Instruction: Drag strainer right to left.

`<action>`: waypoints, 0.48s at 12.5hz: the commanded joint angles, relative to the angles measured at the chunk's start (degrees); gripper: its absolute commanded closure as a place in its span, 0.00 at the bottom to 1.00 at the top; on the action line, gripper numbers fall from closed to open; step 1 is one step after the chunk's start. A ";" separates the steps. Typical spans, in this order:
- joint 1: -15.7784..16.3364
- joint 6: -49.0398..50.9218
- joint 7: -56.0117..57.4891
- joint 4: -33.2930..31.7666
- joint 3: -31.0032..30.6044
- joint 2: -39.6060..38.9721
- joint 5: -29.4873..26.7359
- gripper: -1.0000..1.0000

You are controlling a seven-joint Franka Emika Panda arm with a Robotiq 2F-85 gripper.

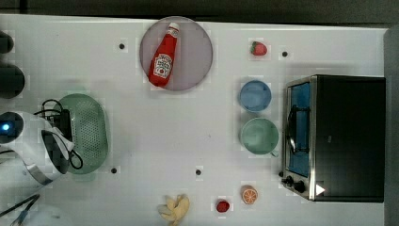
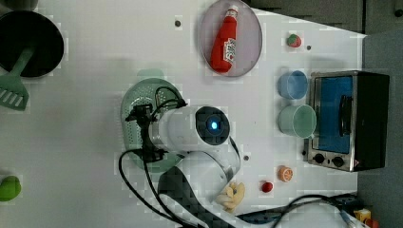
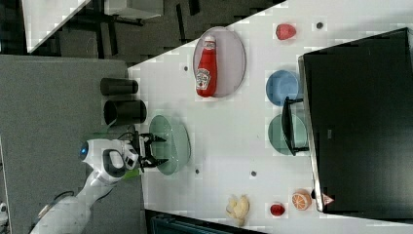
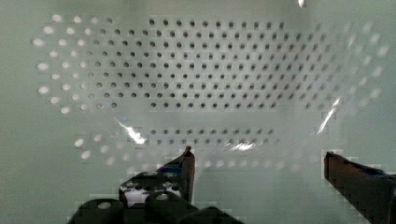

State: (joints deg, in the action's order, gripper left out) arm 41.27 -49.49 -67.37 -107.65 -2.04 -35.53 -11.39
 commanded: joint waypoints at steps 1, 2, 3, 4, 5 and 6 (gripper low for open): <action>-1.61 10.85 15.98 1.44 6.39 11.73 2.32 0.00; -1.73 15.03 20.79 1.48 9.60 16.03 3.36 0.00; -1.94 19.18 25.64 1.52 12.94 20.52 4.00 0.00; -2.16 22.83 30.52 1.56 16.45 25.04 4.33 0.00; -2.41 26.23 35.79 1.59 19.99 29.31 5.04 0.00; -2.75 29.63 41.47 1.64 23.54 33.31 6.98 0.00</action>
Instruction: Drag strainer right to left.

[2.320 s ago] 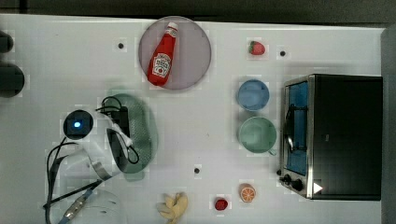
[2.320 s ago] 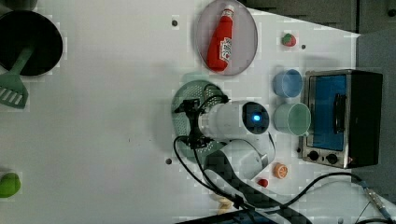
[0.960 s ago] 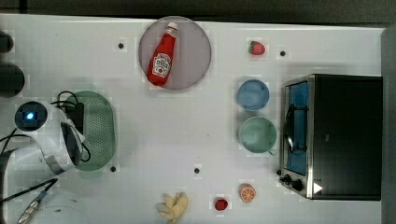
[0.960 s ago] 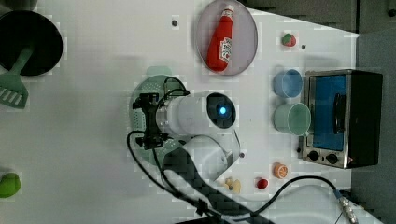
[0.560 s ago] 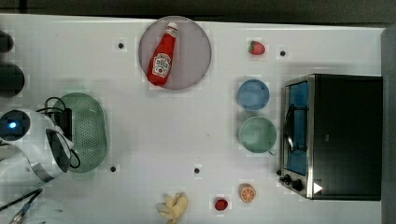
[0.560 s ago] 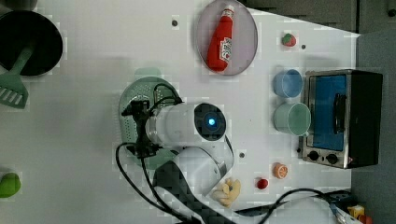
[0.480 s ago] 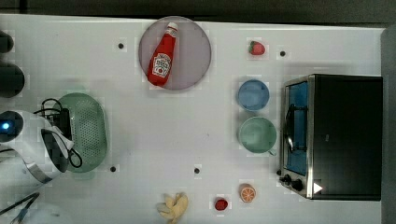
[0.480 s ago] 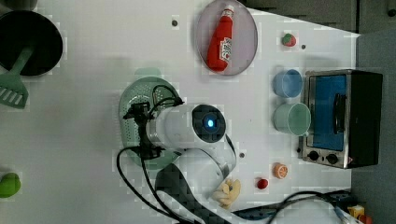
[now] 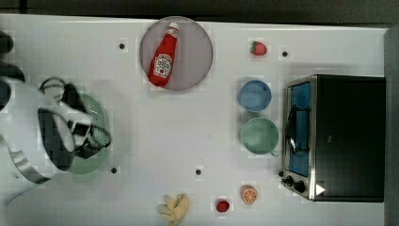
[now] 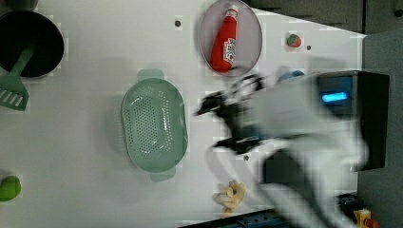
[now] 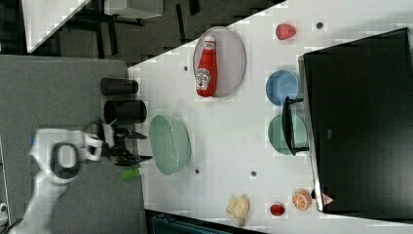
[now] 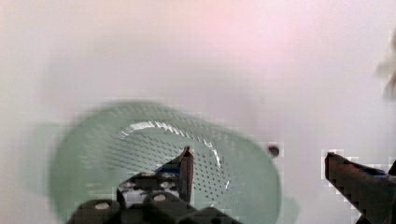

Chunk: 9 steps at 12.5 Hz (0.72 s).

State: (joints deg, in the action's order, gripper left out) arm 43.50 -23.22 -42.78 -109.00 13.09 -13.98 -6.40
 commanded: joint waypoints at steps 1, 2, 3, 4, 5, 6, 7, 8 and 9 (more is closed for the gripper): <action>-5.42 6.49 22.92 3.02 11.89 15.45 5.26 0.00; -5.84 8.37 29.06 3.06 15.20 18.79 8.99 0.00; -6.18 9.66 34.12 3.06 18.24 21.59 12.82 0.00; -6.36 11.03 37.84 3.00 20.94 23.86 15.03 0.00; -6.46 12.29 39.58 2.95 23.34 25.48 16.00 0.00; -6.47 13.05 40.13 2.87 25.22 26.55 16.00 0.00; -6.49 14.05 40.13 2.74 26.37 27.13 16.00 0.00; -6.49 14.93 40.13 2.69 26.99 27.17 16.00 0.00; -6.51 15.08 40.13 2.69 27.46 26.94 16.00 0.00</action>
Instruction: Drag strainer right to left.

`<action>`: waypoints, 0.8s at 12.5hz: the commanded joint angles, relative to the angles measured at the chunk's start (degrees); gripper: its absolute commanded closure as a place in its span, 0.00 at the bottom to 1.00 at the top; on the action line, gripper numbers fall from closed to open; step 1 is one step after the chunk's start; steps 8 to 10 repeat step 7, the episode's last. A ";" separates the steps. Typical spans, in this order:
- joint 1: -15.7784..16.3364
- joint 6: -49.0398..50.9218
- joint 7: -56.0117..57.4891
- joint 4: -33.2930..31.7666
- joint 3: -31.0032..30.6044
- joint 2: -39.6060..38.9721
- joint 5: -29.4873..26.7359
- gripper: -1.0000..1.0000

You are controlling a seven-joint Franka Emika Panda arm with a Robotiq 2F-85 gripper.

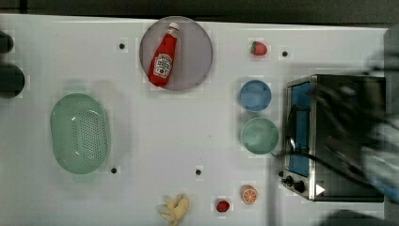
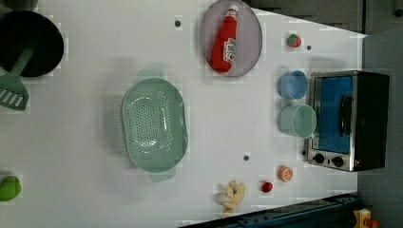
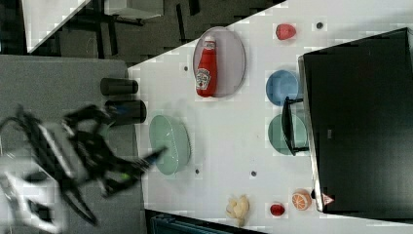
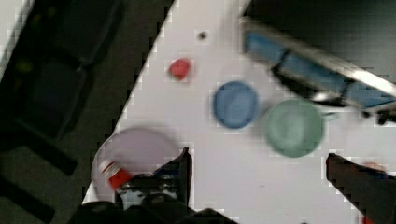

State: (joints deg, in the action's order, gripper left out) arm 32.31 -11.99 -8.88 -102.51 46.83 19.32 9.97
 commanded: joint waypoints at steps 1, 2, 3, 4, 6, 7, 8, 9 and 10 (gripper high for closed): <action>4.67 3.84 6.23 -3.80 -5.99 -6.61 -0.38 0.00; 4.68 3.85 6.23 -3.80 -5.84 -6.78 -0.38 0.00; 4.67 3.85 6.23 -3.81 -5.85 -6.91 -0.38 0.00; 4.68 3.84 6.23 -3.80 -5.86 -7.04 -0.38 0.00; 4.69 3.84 6.23 -3.81 -5.86 -7.29 -0.38 0.00; 4.68 3.84 6.23 -3.81 -5.87 -7.39 -0.38 0.00; 4.68 3.84 6.23 -3.81 -5.87 -7.39 -0.38 0.00; 4.68 3.84 6.23 -3.81 -5.87 -7.39 -0.38 0.00; 4.68 3.84 6.23 -3.81 -5.87 -7.39 -0.38 0.00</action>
